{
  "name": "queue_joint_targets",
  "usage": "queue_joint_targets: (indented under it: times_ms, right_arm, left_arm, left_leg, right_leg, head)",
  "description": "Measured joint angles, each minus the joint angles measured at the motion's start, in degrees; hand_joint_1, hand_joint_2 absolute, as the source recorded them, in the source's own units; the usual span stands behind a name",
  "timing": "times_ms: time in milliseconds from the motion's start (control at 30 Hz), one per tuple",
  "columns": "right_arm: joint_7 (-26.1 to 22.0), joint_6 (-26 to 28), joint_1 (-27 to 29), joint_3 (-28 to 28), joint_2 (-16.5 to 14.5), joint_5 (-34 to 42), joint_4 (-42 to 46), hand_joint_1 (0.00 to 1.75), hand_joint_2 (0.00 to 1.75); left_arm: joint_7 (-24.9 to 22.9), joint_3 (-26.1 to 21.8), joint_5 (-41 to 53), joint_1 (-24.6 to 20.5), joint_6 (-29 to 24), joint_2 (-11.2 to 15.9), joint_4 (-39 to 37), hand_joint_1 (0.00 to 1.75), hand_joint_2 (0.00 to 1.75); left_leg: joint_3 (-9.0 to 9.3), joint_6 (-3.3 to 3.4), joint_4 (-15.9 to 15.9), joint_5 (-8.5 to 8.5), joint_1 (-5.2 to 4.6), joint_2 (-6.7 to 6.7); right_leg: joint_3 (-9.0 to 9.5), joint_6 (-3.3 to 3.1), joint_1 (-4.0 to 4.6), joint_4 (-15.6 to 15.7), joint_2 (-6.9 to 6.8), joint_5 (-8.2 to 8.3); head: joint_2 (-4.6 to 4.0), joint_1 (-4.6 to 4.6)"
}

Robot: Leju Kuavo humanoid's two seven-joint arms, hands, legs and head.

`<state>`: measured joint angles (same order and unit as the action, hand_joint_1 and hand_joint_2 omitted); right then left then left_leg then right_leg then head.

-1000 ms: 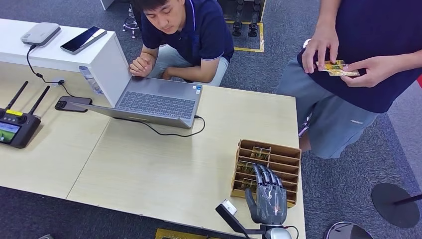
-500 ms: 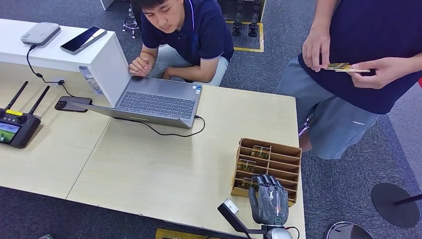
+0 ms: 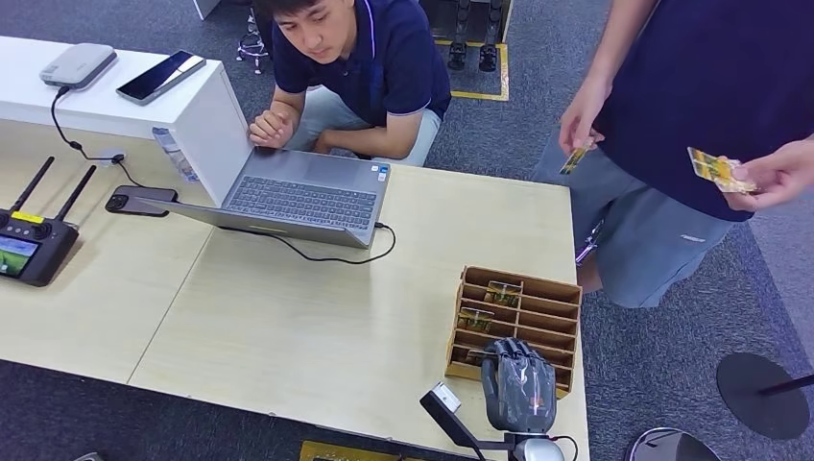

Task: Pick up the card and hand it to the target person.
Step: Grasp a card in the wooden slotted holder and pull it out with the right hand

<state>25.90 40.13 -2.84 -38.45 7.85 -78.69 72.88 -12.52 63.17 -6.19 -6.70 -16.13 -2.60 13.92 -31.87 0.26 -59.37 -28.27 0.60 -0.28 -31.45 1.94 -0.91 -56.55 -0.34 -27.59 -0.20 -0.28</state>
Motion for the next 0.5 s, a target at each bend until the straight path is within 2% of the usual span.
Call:
queue_joint_targets:
  times_ms: [233, 367, 500]
  right_arm:
    - [-0.4, 0.0, 0.0, 0.0, 0.0, 0.2, -0.3, 1.39, 1.75]
    - [-0.6, 0.0, 0.0, 0.0, 0.0, 0.1, -0.4, 1.53, 1.75]
    - [-0.7, 0.0, 0.0, 0.0, 0.0, 0.0, -0.4, 1.55, 1.75]
  left_arm:
    - [0.2, 0.0, 0.0, 0.0, 0.0, 0.0, 0.0, 0.00, 0.00]
    - [0.3, 0.0, 0.0, 0.0, -0.1, 0.0, 0.0, 0.00, 1.75]
    - [0.4, 0.0, 0.1, 0.0, -0.3, 0.0, 0.0, 0.00, 1.75]
  left_leg:
    - [0.00, 0.00, 0.0, 0.00, 0.00, 0.00]
    - [0.01, 0.00, 0.0, 0.00, 0.00, 0.00]
    - [0.01, 0.00, 0.0, 0.00, 0.00, 0.00]
  right_leg:
    - [0.00, 0.00, 0.00, 0.0, 0.00, 0.00]
    - [0.00, 0.00, 0.00, 0.0, 0.00, 0.00]
    - [0.01, 0.00, 0.00, 0.0, 0.00, 0.00]
  head:
    - [0.00, 0.01]
    - [0.00, 0.00]
    - [0.00, 0.00]
